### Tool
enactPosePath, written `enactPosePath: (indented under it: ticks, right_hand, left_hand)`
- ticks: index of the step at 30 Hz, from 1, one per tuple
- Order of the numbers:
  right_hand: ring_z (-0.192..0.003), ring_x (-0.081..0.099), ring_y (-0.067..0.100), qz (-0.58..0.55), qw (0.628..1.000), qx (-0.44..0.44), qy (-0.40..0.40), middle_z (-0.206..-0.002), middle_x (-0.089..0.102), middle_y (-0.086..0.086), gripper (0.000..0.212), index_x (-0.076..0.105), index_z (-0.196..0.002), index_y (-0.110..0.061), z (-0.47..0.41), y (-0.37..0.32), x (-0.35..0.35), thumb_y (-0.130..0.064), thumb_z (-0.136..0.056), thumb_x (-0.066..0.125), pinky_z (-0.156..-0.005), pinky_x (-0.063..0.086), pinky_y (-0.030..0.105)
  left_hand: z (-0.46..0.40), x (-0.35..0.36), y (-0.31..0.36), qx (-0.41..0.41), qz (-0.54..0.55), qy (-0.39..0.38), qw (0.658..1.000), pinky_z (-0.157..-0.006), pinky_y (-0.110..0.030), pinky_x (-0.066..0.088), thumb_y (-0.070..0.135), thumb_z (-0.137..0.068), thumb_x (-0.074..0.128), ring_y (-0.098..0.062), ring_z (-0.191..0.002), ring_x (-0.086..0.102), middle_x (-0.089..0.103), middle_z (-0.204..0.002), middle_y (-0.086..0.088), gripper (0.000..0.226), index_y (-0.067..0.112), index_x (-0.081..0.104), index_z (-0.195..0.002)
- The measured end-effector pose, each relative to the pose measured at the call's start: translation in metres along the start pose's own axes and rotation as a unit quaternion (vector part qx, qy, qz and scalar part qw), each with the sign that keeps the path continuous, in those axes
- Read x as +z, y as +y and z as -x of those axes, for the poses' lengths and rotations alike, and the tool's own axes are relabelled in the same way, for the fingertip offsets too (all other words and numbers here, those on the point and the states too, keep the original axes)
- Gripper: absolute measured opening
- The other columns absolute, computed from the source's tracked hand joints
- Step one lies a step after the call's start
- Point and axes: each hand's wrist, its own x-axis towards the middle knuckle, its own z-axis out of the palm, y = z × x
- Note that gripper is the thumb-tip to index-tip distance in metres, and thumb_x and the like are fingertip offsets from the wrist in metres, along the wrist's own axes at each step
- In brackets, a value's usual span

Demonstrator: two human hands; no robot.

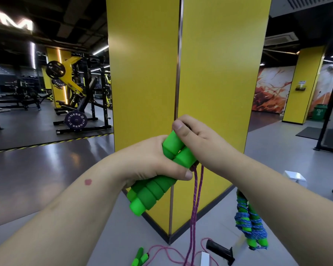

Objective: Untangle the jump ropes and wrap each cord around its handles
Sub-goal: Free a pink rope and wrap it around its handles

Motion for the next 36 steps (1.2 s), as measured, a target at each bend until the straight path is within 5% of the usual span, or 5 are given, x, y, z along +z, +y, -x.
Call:
enactPosePath:
  ticks: [6, 12, 18, 26, 36]
  right_hand:
    - [-0.059, 0.053, 0.013, 0.04, 0.994, 0.035, 0.091, -0.069, 0.057, -0.008, 0.027, 0.061, -0.091, -0.027, -0.002, 0.008, 0.002, -0.047, -0.101, 0.047, -0.054, 0.045, 0.033]
    - [-0.059, 0.053, 0.018, -0.055, 0.982, 0.079, 0.165, -0.072, 0.055, -0.003, 0.036, 0.058, -0.093, -0.025, -0.008, 0.013, -0.002, -0.057, -0.1, 0.043, -0.052, 0.043, 0.034]
    - [-0.044, 0.034, 0.013, -0.117, 0.98, 0.156, -0.034, -0.062, 0.047, -0.004, 0.047, 0.052, -0.093, -0.021, 0.01, 0.021, -0.013, -0.064, -0.1, 0.032, -0.046, 0.028, 0.026]
    - [-0.062, 0.052, 0.013, 0.513, 0.838, -0.026, -0.184, -0.069, 0.056, -0.006, 0.033, 0.059, -0.085, -0.024, 0.008, -0.014, -0.021, -0.051, -0.1, 0.047, -0.057, 0.046, 0.034]
    - [-0.041, 0.018, 0.007, -0.291, 0.915, 0.169, -0.22, -0.05, 0.033, -0.005, 0.028, 0.054, -0.068, -0.02, -0.029, 0.039, -0.046, -0.031, -0.092, 0.064, -0.055, 0.011, 0.025]
  left_hand:
    - [0.005, 0.01, 0.006, 0.005, -0.22, 0.139, 0.965, -0.07, -0.042, 0.062, 0.041, -0.066, 0.088, -0.015, -0.078, 0.072, 0.071, -0.091, 0.005, 0.063, 0.039, 0.049, -0.116]
    - [-0.003, 0.027, -0.005, 0.079, -0.586, 0.305, 0.747, -0.067, -0.038, 0.038, 0.023, -0.084, 0.057, -0.031, -0.098, 0.055, 0.05, -0.118, -0.004, 0.085, 0.03, 0.013, -0.156]
    - [0.0, -0.005, 0.004, -0.054, -0.372, 0.225, 0.899, -0.062, -0.035, 0.05, 0.013, -0.082, 0.053, -0.023, -0.08, 0.063, 0.061, -0.091, -0.001, 0.051, 0.036, 0.041, -0.126]
    - [-0.011, 0.004, -0.02, -0.143, -0.573, 0.11, 0.8, -0.055, -0.03, 0.038, 0.01, -0.078, 0.051, -0.015, -0.071, 0.056, 0.059, -0.084, 0.005, 0.033, 0.033, 0.055, -0.102]
    - [0.005, -0.022, -0.002, 0.032, -0.104, -0.102, 0.989, -0.062, -0.035, 0.048, 0.009, -0.074, 0.067, -0.022, -0.067, 0.058, 0.062, -0.077, -0.008, 0.017, 0.009, 0.063, -0.091]
